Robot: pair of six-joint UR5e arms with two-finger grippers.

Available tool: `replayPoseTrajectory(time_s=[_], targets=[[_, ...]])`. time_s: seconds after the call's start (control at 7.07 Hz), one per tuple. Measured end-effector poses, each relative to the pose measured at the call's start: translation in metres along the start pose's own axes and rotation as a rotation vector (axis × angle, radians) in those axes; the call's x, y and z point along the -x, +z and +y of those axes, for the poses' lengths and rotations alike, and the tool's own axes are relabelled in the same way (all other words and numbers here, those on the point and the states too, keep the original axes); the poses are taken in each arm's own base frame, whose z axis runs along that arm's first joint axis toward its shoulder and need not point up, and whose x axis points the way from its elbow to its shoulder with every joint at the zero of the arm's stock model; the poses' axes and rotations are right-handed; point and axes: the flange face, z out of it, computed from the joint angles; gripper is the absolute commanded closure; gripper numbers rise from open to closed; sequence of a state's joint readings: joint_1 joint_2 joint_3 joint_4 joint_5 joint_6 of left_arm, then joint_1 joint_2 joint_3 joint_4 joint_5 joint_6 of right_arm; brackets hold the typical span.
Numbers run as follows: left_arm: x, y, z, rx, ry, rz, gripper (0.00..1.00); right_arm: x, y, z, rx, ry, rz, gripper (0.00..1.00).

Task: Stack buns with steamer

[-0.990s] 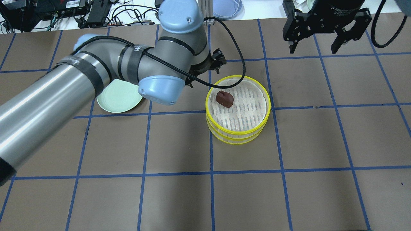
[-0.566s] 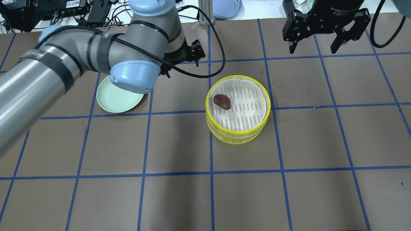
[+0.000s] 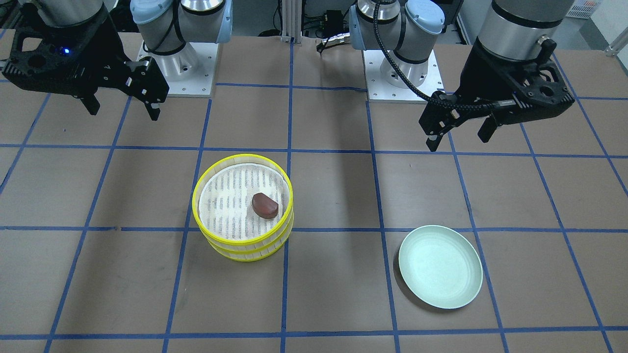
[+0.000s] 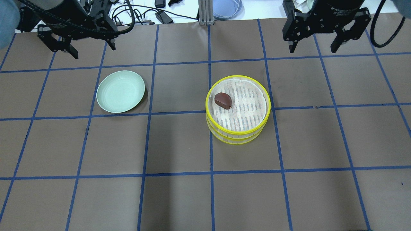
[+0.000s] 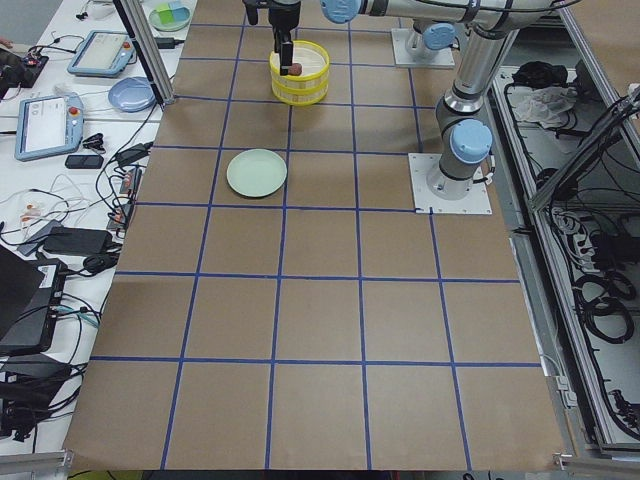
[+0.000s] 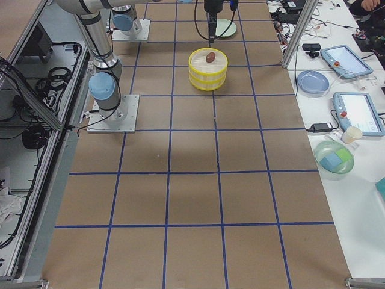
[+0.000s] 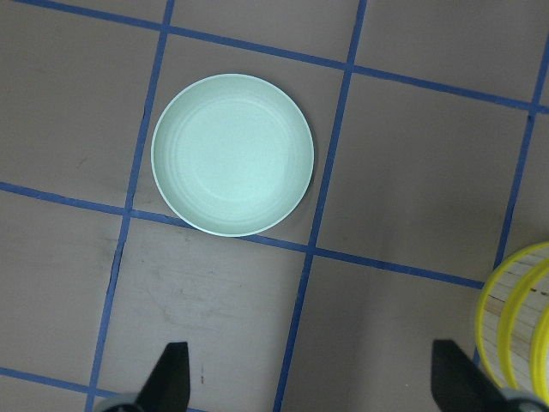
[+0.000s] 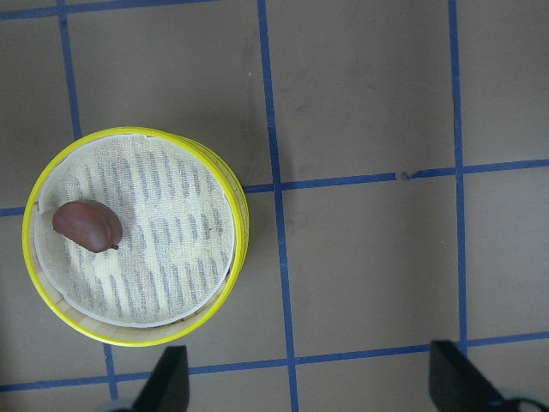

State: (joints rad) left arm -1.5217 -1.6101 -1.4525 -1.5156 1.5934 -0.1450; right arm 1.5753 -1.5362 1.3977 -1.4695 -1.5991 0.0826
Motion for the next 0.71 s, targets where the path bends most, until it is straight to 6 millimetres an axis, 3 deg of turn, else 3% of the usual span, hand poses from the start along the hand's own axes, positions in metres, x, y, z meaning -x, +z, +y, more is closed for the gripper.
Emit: replayPoseTrajectory(time_s=[0.71], targets=[[0.0120,-0.0025,0.0020,0.002,0.188,-0.003,0.00,-0.0002,0.0004,0.0002,0.001,-0.001,0.002,0.00]])
